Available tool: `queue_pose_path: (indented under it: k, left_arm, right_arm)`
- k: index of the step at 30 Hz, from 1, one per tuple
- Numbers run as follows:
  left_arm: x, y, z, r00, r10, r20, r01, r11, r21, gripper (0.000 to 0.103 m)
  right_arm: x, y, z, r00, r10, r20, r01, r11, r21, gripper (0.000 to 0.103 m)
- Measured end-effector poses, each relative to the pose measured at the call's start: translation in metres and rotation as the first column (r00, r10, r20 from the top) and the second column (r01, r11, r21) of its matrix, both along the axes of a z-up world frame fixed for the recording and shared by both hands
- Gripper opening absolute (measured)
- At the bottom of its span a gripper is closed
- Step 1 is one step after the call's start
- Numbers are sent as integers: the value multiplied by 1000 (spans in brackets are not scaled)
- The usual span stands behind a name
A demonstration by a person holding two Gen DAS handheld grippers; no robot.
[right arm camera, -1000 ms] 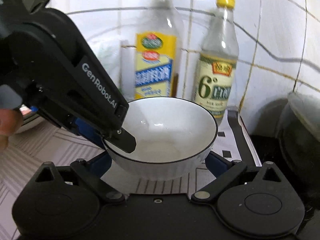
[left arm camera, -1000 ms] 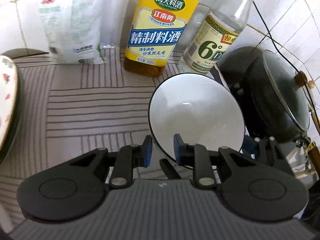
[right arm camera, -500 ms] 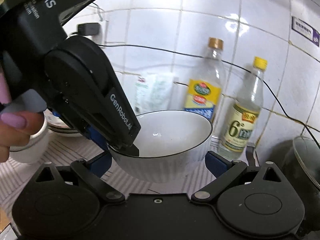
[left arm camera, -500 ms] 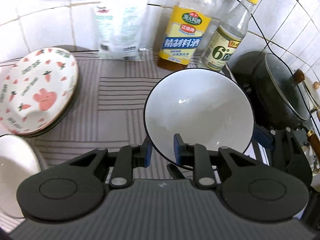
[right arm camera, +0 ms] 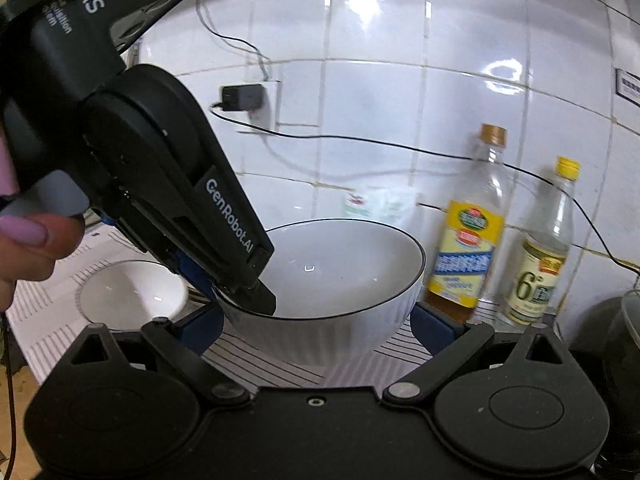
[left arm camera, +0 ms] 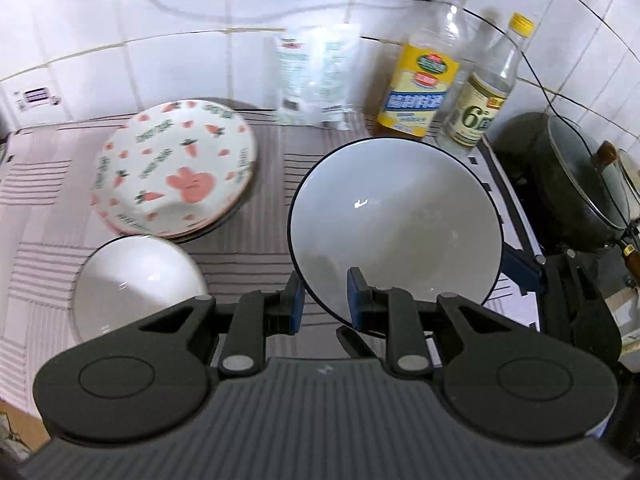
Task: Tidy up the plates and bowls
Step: 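Carry the bowl with the left gripper over the bowl stack and lower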
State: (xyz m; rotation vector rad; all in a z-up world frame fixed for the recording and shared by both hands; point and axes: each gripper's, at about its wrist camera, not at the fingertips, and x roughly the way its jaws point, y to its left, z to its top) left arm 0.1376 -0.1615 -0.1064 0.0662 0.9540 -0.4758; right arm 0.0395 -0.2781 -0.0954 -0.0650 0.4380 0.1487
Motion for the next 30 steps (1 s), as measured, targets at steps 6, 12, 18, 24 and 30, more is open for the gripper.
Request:
queue_pose_path:
  k: [6,12,18,24,30]
  left_arm:
    - [-13,34,6,999,50,20,-50,999,20,21]
    - [-21,71,9,994,107,20,-107,994,-1,21]
    - [-21,105,8,984,176,14,-176,984,22,21]
    - [-11,128,-7,972,234,-10,-233,971,61,21]
    - [3,138,-21,963,269,-24,-265,958,114,21]
  right_arm:
    - [-5,28,9,999,53,4,-53,998,18,101]
    - [-4,53,15,993,120,0,-120,993,16,101]
    - [-1,81,14,983,183,8,-183,983,32,101]
    - [12,105,4,970,243,-27,-241,968,66,101]
    - [24,122,-11,957,282,-71,-276,957,85,101]
